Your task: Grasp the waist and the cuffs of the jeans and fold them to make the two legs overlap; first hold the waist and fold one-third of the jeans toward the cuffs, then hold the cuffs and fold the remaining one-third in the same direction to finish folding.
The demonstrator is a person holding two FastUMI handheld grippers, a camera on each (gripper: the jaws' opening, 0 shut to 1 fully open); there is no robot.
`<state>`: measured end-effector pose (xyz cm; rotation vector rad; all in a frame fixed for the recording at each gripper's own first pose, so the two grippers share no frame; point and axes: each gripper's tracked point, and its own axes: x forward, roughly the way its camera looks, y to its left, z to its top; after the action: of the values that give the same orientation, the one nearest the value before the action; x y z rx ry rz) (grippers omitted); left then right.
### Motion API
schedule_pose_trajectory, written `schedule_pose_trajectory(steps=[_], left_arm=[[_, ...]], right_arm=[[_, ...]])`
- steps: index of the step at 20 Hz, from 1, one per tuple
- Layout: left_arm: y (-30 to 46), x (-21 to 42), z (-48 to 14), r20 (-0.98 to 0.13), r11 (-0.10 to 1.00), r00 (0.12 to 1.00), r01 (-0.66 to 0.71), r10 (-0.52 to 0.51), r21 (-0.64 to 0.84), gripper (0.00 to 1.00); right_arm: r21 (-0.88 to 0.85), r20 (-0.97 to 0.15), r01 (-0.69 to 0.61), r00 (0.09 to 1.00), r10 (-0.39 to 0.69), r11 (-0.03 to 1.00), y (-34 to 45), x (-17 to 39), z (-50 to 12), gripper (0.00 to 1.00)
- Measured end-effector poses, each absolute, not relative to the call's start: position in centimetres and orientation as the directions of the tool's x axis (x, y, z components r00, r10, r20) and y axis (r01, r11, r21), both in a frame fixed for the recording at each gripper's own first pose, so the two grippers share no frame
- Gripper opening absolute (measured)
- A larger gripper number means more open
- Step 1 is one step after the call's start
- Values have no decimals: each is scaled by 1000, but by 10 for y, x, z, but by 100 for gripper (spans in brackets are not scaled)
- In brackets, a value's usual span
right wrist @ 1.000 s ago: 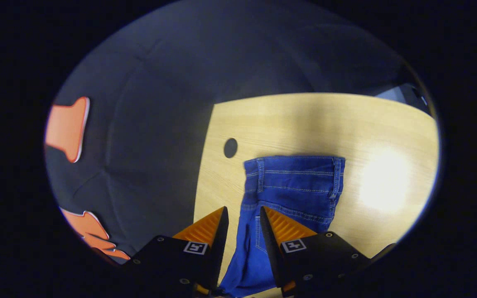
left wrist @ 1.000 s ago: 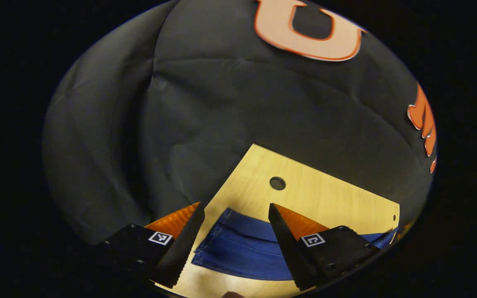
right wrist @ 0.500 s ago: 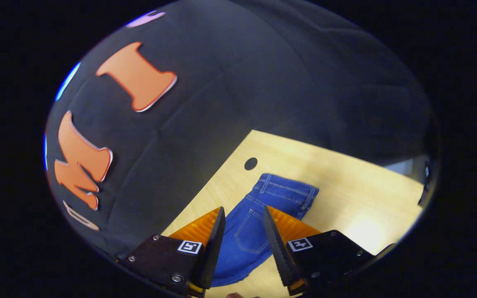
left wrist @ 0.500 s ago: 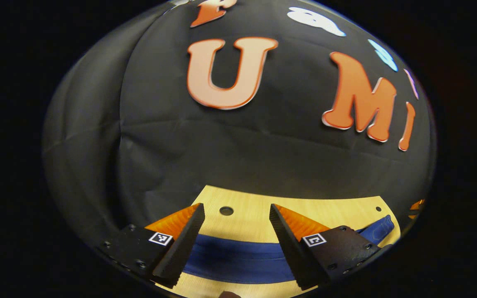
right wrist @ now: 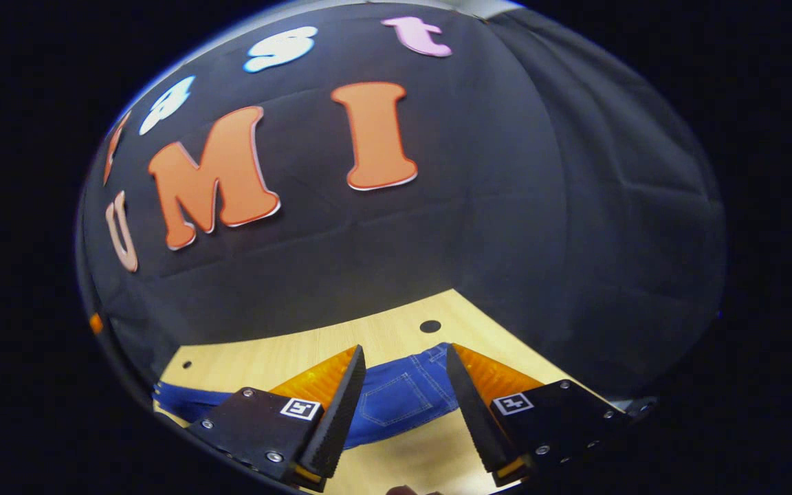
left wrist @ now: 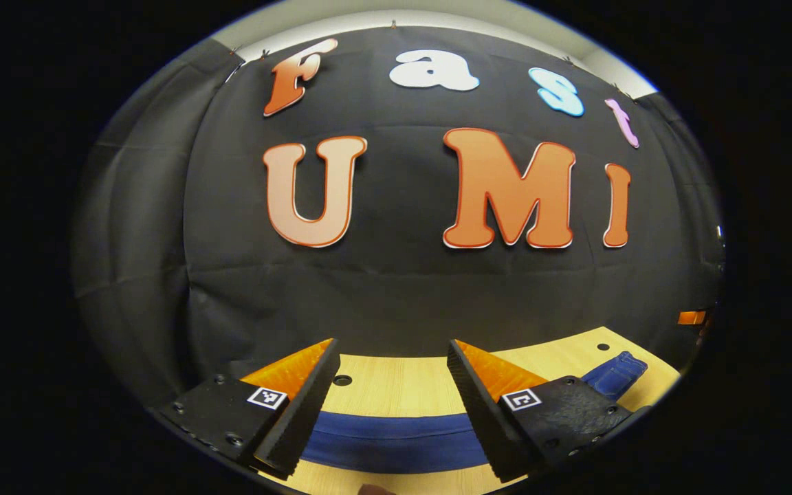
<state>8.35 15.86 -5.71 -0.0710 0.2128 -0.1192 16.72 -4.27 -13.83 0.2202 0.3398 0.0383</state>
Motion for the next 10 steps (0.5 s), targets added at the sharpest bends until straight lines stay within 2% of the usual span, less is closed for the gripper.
schedule_pose_trajectory(steps=[1, 2, 6, 10], left_arm=[[149, 73, -51, -180, 992, 977, 103, -113, -68, 95], [139, 67, -47, -163, 993, 980, 103, -111, -61, 98], [116, 48, -40, -137, 992, 983, 119, -125, -49, 96], [82, 40, -28, -114, 984, 977, 177, -179, -21, 95]], right_arm=[[197, -336, -11, 939, 78, 980, -40, 168, -144, 87], [200, -361, -23, 928, 96, 980, -36, 167, -152, 77], [265, -440, 38, 894, 86, 963, -38, 164, -168, 78], [329, -565, 177, 824, 43, 928, -67, 170, -217, 79]])
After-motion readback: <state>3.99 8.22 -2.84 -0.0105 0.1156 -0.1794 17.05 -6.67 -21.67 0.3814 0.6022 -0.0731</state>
